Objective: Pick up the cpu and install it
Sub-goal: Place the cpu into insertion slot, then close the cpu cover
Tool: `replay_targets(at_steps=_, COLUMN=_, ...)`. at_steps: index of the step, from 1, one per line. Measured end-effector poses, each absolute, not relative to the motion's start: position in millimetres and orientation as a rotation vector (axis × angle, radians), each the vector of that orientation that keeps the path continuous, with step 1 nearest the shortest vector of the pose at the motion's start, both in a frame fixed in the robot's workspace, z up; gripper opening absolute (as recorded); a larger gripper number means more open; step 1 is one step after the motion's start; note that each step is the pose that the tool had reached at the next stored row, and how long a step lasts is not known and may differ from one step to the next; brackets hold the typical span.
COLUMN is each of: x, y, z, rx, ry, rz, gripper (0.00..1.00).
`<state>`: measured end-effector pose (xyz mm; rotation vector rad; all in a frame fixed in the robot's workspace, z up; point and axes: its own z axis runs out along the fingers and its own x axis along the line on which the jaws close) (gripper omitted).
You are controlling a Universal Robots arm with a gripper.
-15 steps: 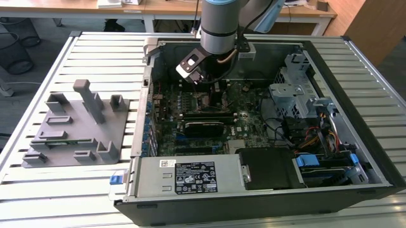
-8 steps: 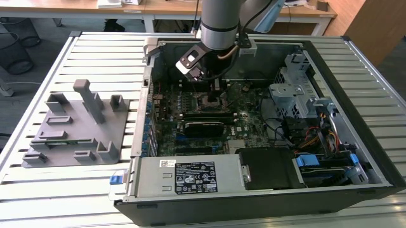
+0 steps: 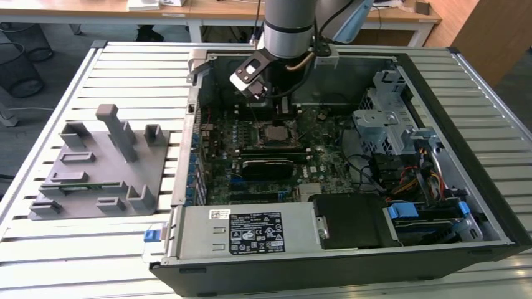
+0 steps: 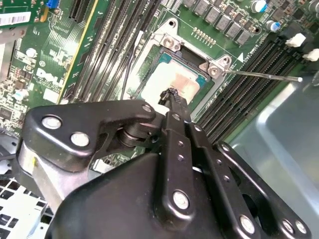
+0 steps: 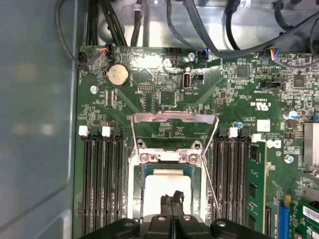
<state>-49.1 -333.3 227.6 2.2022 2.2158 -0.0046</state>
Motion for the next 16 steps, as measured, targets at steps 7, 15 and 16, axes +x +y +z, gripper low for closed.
replay_targets(at_steps=7, x=-49.1, y=-333.3, z=232.2, rx=2.202, ry=2.216, rz=-0.005, gripper=0.11)
replay_targets(at_steps=15, x=-49.1, y=-333.4, z=236.2, rx=2.202, ry=2.216, rz=-0.005, gripper=0.11)
replay_targets(at_steps=16, x=-49.1, y=-333.4, z=236.9, rx=2.202, ry=2.216, rz=-0.005, gripper=0.11)
